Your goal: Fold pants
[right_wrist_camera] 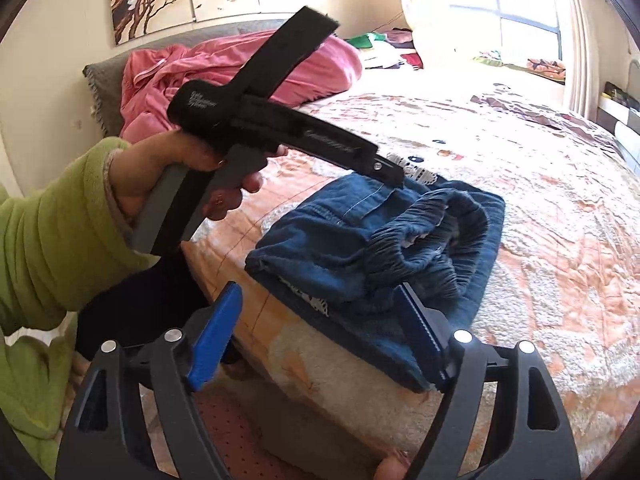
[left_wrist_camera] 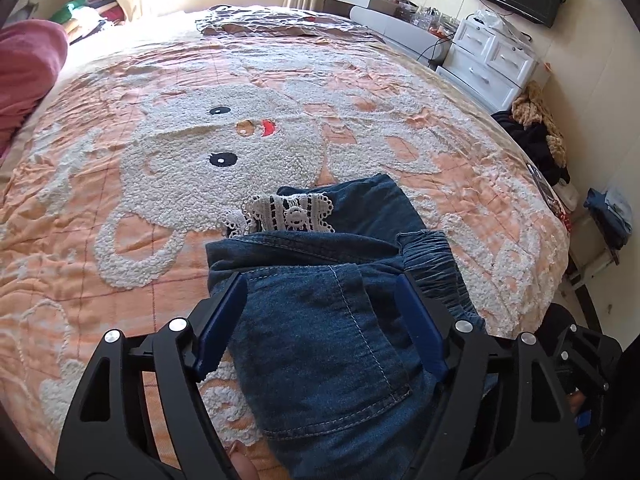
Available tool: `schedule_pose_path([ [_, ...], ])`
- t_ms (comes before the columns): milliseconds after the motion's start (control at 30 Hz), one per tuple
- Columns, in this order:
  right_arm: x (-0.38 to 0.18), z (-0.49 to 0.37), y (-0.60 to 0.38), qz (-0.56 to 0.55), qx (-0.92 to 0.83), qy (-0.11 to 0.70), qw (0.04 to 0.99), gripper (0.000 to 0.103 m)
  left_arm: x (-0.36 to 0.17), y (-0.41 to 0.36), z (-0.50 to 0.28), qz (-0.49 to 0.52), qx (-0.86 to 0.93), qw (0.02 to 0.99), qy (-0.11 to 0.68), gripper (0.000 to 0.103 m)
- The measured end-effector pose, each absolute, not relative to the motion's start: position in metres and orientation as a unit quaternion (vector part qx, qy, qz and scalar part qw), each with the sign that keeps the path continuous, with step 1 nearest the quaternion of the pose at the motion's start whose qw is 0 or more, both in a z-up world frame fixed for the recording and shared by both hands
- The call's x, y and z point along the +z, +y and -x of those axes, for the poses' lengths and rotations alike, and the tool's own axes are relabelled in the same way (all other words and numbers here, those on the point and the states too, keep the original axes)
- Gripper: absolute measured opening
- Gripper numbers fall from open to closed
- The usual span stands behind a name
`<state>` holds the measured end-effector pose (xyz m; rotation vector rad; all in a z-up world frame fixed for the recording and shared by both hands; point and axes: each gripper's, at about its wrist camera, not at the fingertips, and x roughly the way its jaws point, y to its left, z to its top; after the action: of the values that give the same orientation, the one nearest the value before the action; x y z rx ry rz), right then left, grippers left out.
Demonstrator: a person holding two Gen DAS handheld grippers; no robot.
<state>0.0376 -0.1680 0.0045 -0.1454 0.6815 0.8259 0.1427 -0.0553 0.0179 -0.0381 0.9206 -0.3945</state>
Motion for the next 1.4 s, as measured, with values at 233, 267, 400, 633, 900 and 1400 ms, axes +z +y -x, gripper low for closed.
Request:
schedule_pose_path([
  [233, 0.014, -0.036, -0.176, 0.06, 0.371, 0.316, 0.871, 0.086, 0.03, -0.049, -0.128, 0.026, -0.181, 0.885, 0.429, 0.081],
  [267, 0.015, -0.036, -0.177, 0.059, 0.367, 0.315, 0.873, 0.087, 0.032, -0.048, -0.126, 0.026, -0.18, 0.886, 0.426, 0.082],
  [400, 0.02, -0.037, -0.183, 0.052, 0.354, 0.311, 0.88, 0.09, 0.04, -0.042, -0.114, 0.031, -0.174, 0.892, 0.417, 0.088],
  [633, 0.025, -0.041, -0.19, 0.038, 0.328, 0.309, 0.892, 0.092, 0.051, -0.031, -0.092, 0.027, -0.152, 0.905, 0.396, 0.093],
  [900, 0.026, -0.051, -0.205, 0.009, 0.282, 0.32, 0.904, 0.092, 0.048, -0.02, -0.075, 0.031, -0.127, 0.91, 0.393, 0.093],
  [1400, 0.007, -0.08, -0.233, -0.034, 0.184, 0.37, 0.91, 0.093, 0.022, -0.024, -0.07, 0.036, -0.12, 0.902, 0.413, 0.093],
])
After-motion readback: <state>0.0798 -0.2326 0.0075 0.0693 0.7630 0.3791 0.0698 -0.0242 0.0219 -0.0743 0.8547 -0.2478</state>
